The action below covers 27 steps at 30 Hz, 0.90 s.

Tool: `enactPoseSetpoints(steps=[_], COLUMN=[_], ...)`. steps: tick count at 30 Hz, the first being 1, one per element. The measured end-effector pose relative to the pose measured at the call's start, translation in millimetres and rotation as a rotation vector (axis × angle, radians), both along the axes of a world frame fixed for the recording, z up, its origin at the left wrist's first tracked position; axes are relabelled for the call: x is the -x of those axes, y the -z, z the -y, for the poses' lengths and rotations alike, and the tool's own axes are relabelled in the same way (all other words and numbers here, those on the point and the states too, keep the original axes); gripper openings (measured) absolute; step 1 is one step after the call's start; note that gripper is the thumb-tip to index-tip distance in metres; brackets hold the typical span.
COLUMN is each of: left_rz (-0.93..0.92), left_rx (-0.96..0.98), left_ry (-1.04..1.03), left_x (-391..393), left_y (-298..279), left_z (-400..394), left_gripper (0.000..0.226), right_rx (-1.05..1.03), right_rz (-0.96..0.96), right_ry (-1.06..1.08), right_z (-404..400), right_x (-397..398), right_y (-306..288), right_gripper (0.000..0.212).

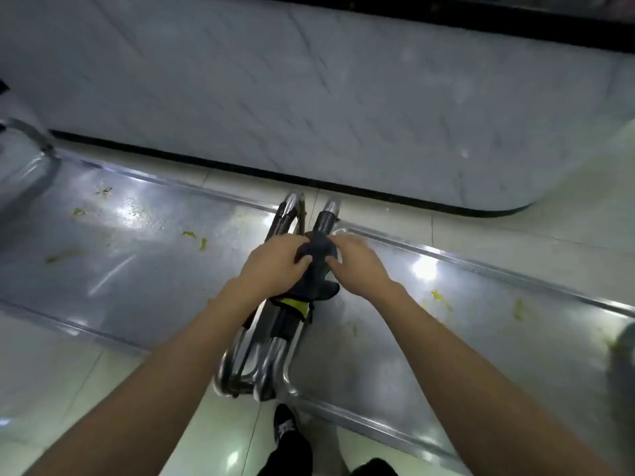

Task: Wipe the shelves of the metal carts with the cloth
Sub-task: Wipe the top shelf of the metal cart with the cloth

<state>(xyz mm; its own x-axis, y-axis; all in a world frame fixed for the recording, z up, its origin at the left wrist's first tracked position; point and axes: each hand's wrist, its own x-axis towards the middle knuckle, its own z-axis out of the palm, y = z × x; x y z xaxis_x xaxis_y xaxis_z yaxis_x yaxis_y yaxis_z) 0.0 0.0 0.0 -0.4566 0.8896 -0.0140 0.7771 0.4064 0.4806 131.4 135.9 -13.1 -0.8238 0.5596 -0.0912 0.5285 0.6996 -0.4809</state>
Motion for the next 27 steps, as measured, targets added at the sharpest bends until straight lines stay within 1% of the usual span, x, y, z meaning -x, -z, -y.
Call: enactPoseSetpoints(steps=[2, 4, 9, 14, 16, 20, 23, 27], left_rz=[0.019, 0.049, 0.071, 0.08, 0.082, 0.074, 0.059, 0.058], left_rx=[0.022, 0.054, 0.052, 0.06, 0.056, 0.064, 0.065, 0.066], left_ry=[-0.012, -0.01, -0.041, -0.109, -0.124, -0.137, -0.139, -0.159], left_x=[1, -1, -2, -12, -14, -17, -18, -19], left_y=[5, 13, 26, 30, 30, 27, 25, 25], left_z=[-2, -4, -12, -14, -14, -14, -15, -15], left_gripper=[0.036, 0.035, 0.043, 0.049, 0.049, 0.047, 0.045, 0.044], right_rx=[0.041, 0.058, 0.118, 0.201, 0.202, 0.139, 0.141, 0.326], right_rz=[0.027, 0.049, -0.006, -0.038, -0.043, -0.066, -0.096, -0.116], right_ry=[0.031, 0.042, 0.07, 0.117, 0.132, 0.138, 0.135, 0.17], right_z=[2, 3, -6, -10, -11, -14, -15, -13], right_x=[5, 8, 16, 21, 21, 18, 16, 14], right_y=[3, 8, 18, 28, 32, 33, 31, 25], right_gripper=[0.047, 0.05, 0.041, 0.044, 0.04, 0.021, 0.021, 0.019])
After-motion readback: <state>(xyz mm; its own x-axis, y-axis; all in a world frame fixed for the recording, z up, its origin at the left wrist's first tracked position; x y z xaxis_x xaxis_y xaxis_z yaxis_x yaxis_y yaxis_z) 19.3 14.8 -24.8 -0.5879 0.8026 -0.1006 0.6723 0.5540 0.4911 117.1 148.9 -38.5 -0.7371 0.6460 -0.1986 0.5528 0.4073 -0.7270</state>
